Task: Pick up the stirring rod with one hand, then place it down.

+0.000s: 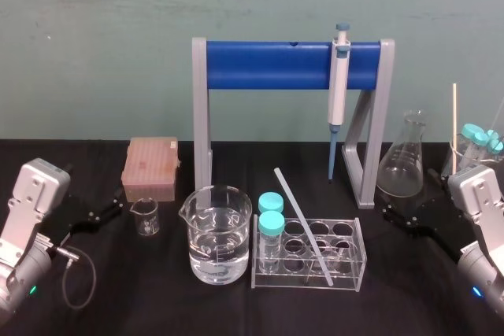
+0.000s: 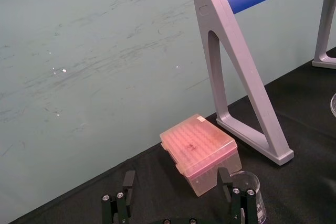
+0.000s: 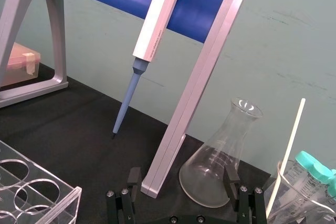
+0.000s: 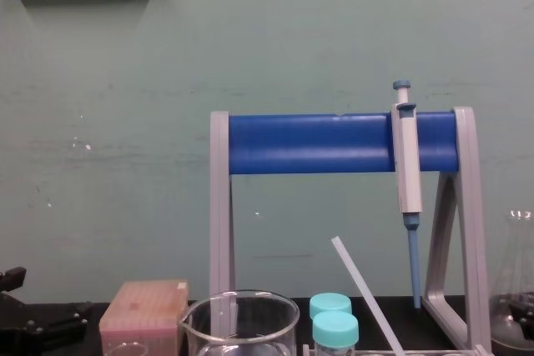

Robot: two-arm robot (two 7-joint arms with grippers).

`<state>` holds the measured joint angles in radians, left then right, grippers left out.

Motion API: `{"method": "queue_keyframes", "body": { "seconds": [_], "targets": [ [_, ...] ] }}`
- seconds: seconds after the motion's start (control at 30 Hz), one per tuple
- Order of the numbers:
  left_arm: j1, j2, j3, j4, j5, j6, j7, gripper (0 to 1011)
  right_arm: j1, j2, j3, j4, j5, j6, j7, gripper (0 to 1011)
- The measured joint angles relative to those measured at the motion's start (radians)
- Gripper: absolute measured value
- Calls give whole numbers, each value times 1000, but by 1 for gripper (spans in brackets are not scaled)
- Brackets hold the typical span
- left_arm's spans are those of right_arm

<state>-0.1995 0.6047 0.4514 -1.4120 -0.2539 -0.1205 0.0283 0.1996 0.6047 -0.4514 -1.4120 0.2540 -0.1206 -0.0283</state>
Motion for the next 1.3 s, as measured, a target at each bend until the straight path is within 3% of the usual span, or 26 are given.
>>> {"method": "queue_keyframes", "body": {
  "seconds": [1.3],
  "targets": [
    [0,0,0,0,0,0,0,1000,0,0,0,0,0,0,0,1003]
  ]
}}
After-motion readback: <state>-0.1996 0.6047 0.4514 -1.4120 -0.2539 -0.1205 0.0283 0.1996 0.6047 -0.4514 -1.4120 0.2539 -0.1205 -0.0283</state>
